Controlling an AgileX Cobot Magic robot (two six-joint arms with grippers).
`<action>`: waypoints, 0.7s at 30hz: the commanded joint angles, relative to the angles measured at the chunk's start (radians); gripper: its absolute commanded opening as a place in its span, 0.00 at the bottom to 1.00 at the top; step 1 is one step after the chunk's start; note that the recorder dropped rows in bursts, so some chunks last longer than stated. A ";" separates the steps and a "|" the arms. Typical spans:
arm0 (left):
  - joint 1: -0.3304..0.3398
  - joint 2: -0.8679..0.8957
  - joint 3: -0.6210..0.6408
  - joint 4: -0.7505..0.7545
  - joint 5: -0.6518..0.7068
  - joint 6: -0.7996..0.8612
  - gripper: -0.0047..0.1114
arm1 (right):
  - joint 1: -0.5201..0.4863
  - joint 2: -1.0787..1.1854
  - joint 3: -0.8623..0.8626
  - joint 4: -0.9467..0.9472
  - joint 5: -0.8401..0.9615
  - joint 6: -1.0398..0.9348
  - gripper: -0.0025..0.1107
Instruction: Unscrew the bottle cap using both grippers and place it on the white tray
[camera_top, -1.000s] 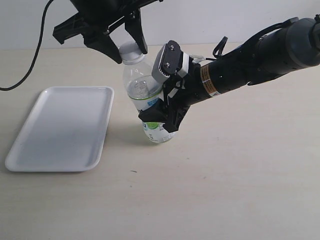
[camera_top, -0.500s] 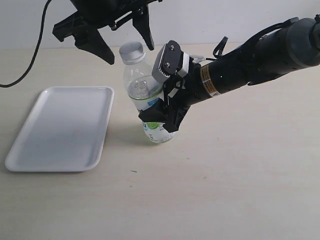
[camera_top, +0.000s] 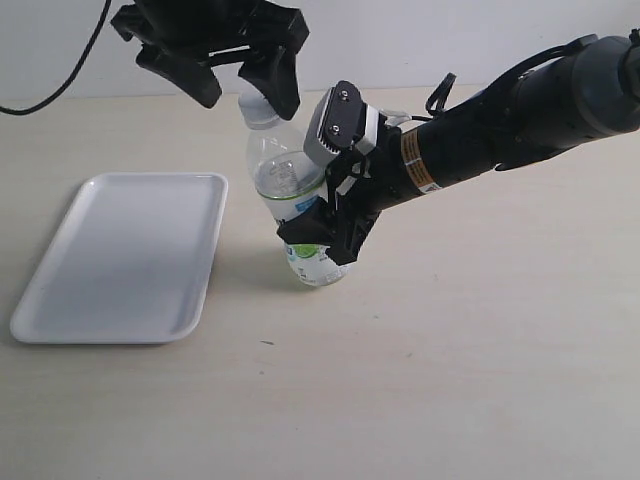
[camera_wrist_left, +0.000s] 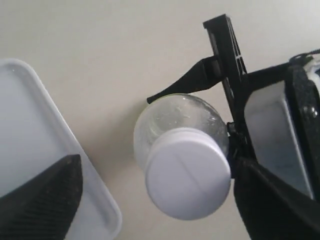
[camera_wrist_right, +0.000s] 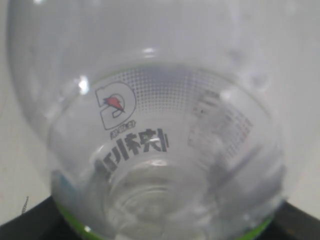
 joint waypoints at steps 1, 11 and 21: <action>-0.002 -0.010 -0.006 -0.004 -0.006 0.245 0.72 | 0.000 0.003 0.004 -0.022 0.016 -0.005 0.02; -0.002 -0.010 -0.006 -0.087 -0.006 0.808 0.72 | 0.000 0.003 0.004 -0.022 0.016 -0.003 0.02; -0.002 -0.010 -0.006 -0.066 -0.006 0.940 0.72 | 0.000 0.003 0.004 -0.022 0.016 -0.003 0.02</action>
